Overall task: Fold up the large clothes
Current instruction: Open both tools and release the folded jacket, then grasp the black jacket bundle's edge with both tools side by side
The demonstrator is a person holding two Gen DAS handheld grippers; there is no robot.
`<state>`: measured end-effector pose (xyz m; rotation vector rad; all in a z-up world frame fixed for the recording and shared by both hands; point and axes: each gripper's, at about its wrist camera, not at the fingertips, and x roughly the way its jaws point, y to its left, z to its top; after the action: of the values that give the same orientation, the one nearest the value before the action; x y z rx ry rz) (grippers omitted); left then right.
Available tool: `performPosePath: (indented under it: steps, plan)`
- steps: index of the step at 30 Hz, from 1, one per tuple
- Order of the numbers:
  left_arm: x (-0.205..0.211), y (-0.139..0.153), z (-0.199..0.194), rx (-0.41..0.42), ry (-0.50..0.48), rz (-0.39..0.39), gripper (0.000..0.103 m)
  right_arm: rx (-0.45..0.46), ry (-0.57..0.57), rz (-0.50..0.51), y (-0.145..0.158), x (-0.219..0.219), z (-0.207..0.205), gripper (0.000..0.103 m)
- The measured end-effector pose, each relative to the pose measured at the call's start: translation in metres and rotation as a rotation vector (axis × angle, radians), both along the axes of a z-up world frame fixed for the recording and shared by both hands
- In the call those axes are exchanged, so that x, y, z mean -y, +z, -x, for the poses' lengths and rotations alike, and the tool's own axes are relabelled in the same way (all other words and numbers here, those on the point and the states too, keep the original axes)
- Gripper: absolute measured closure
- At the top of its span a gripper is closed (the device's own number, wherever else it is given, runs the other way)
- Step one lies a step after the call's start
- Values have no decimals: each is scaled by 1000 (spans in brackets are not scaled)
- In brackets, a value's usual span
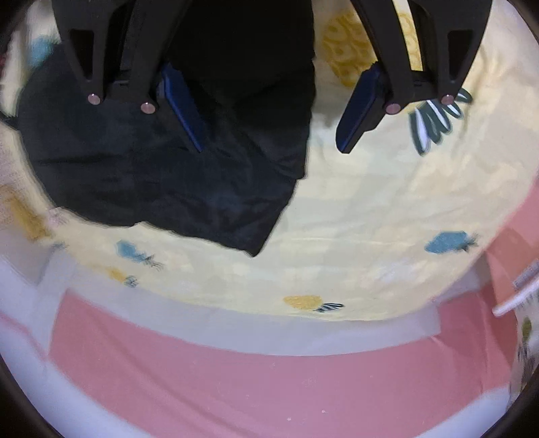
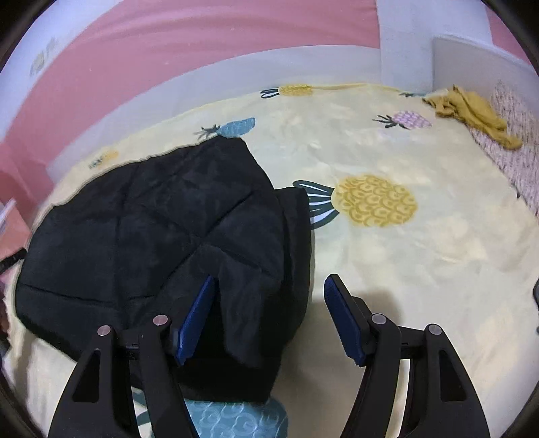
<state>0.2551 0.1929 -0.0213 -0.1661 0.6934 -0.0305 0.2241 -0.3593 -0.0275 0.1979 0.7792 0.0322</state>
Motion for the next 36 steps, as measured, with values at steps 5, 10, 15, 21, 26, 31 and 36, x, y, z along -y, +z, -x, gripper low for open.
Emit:
performPosePath:
  steps: [5, 10, 15, 21, 26, 31, 36]
  plan:
    - [1, -17, 18, -11, -92, 3, 22, 3, 99, -35, -2, -12, 16, 35]
    - [-8, -45, -19, -71, -20, 54, 20, -70, 93, -118, -34, 1, -19, 31]
    - [-9, -52, -35, -78, -41, 69, 20, -63, 100, -141, -39, 6, -34, 30]
    - [-24, -57, -27, -75, -68, 141, 19, -73, 81, -229, -45, 17, -34, 27]
    - [-43, -86, -40, -134, -99, 317, 14, -130, 108, -371, -66, 31, -42, 20]
    - [-36, -93, -60, -148, -149, 343, 13, -144, 135, -318, -64, 20, -57, 19]
    - [-34, -97, -77, -155, -171, 398, 12, -148, 136, -342, -65, 16, -70, 19]
